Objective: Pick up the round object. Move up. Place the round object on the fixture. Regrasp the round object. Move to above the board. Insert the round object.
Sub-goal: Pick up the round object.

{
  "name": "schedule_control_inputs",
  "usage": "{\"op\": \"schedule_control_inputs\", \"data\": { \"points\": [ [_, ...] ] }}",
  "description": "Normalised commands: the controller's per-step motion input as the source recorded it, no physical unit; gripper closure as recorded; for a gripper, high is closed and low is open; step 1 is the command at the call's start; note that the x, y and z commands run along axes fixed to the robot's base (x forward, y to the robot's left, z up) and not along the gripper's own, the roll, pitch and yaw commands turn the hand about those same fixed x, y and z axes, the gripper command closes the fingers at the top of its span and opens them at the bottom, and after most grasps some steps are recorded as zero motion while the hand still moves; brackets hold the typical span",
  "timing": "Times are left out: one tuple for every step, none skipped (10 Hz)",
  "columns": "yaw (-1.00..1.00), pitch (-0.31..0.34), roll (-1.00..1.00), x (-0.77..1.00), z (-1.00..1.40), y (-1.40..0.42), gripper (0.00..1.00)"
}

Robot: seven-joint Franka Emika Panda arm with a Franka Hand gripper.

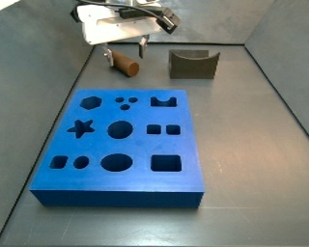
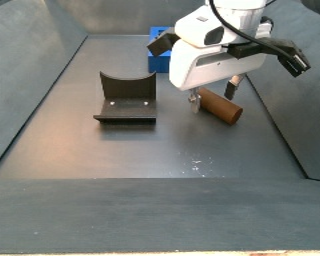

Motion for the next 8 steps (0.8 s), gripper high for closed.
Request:
{"op": "schedule_control_inputs", "data": {
  "points": [
    [0.0,-0.06,0.0,-0.41,-0.18,0.0,0.0],
    [-0.01,-0.074,0.0,-0.51,-0.22,-0.11,0.0],
    [0.0,0.0,0.01,0.0,-0.06,0.0,0.0],
    [0.05,-0.246,-0.31,0.0,-0.1,0.27,0.0],
    [0.0,-0.029,-0.06,0.0,0.0,0.0,0.0],
    [0.0,0.0,0.0,0.0,0.0,0.0,1.0],
    [0.0,0.0,0.0,0.0,0.0,0.0,1.0],
    [0.0,0.0,0.0,0.0,0.0,0.0,1.0]
  ]
}}
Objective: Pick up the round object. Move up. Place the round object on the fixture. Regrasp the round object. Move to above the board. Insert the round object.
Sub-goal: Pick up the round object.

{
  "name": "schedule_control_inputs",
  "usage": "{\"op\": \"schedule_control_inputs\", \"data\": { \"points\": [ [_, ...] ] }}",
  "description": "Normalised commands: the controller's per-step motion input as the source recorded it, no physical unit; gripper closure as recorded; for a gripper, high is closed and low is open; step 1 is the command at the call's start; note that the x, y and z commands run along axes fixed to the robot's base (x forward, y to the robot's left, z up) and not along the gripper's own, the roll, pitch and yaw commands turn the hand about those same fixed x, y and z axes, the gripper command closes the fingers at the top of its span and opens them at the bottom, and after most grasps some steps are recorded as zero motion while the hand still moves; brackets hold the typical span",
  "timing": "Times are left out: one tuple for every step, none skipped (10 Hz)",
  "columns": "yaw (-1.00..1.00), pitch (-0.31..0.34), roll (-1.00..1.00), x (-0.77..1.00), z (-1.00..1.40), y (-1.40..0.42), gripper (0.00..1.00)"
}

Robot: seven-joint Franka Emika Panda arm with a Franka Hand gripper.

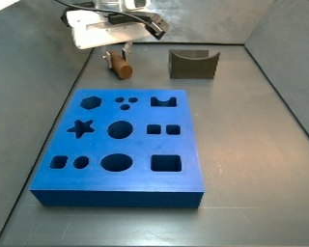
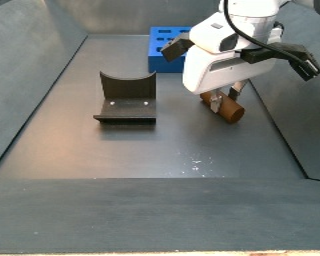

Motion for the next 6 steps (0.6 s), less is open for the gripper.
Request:
{"op": "schedule_control_inputs", "data": {
  "points": [
    [0.0,0.0,0.0,0.0,0.0,0.0,1.0],
    [0.0,0.0,0.0,0.0,0.0,0.0,1.0],
    [0.0,0.0,0.0,0.0,0.0,0.0,1.0],
    [0.0,0.0,0.0,0.0,0.0,0.0,1.0],
    [0.0,0.0,0.0,0.0,0.0,0.0,1.0],
    [0.0,0.0,0.0,0.0,0.0,0.0,1.0]
  ]
}}
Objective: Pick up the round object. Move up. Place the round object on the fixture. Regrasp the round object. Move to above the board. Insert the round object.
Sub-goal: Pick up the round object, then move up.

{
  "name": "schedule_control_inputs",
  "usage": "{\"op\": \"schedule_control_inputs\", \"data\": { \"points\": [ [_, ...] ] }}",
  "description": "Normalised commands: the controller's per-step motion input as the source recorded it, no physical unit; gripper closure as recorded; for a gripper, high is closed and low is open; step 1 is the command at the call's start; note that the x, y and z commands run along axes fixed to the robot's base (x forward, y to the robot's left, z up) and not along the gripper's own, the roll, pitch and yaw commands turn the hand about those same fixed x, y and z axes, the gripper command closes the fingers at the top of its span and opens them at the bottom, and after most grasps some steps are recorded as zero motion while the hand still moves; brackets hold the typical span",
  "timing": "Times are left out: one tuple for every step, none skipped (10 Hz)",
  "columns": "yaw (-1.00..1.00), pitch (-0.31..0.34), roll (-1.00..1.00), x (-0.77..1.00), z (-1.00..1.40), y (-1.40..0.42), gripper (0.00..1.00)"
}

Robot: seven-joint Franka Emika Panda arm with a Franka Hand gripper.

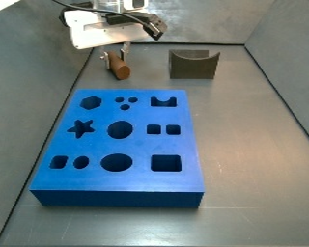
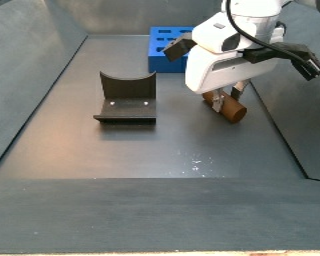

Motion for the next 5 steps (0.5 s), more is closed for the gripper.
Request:
{"op": "schedule_control_inputs", "data": {
  "points": [
    [0.0,0.0,0.0,0.0,0.0,0.0,1.0],
    [0.0,0.0,0.0,0.0,0.0,0.0,1.0],
    [0.0,0.0,0.0,0.0,0.0,0.0,1.0],
    [0.0,0.0,0.0,0.0,0.43,0.0,1.0],
    [0.02,0.015,0.01,-0.02,0.42,0.04,1.0]
  ]
}}
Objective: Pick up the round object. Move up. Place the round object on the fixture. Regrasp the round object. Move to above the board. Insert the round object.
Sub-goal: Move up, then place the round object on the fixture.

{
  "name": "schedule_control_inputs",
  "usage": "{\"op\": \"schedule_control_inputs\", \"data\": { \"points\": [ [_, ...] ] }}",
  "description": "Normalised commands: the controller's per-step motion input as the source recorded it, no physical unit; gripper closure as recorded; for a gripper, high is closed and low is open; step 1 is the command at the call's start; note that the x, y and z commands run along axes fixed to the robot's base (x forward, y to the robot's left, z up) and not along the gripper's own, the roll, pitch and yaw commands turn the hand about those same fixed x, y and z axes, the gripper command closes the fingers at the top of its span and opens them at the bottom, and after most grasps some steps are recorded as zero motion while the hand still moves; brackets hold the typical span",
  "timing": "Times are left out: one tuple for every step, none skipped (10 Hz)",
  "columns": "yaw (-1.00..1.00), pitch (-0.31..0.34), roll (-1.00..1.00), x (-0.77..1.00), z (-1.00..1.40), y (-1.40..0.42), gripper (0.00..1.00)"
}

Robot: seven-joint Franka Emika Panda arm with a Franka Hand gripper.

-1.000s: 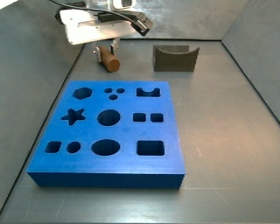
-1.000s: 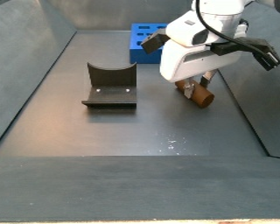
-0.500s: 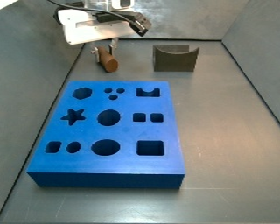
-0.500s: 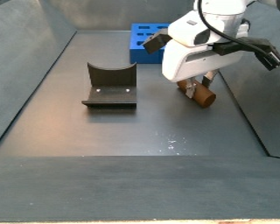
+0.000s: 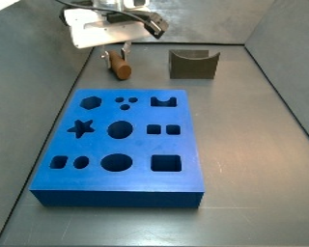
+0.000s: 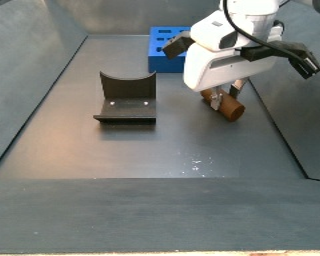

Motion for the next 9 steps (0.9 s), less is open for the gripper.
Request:
{"op": "schedule_control_inputs", "data": {
  "points": [
    [0.02,0.033,0.0,-0.03,0.37,0.04,1.0],
    [0.01,0.053,0.01,-0.03,0.25,0.03,1.0],
    [0.0,0.0,0.0,0.0,1.0,0.0,1.0],
    [-0.01,0.02,0.0,0.0,1.0,0.0,1.0],
    [-0.01,0.046,0.0,0.0,1.0,-0.01,1.0],
    [-0.01,0.058,0.01,-0.01,1.0,0.0,1.0],
    [-0.01,0.069,0.01,-0.01,1.0,0.0,1.0],
    [-0.01,0.075,0.02,-0.01,1.0,0.0,1.0],
    [-0.01,0.073,0.03,-0.02,1.0,0.0,1.0]
  ]
}}
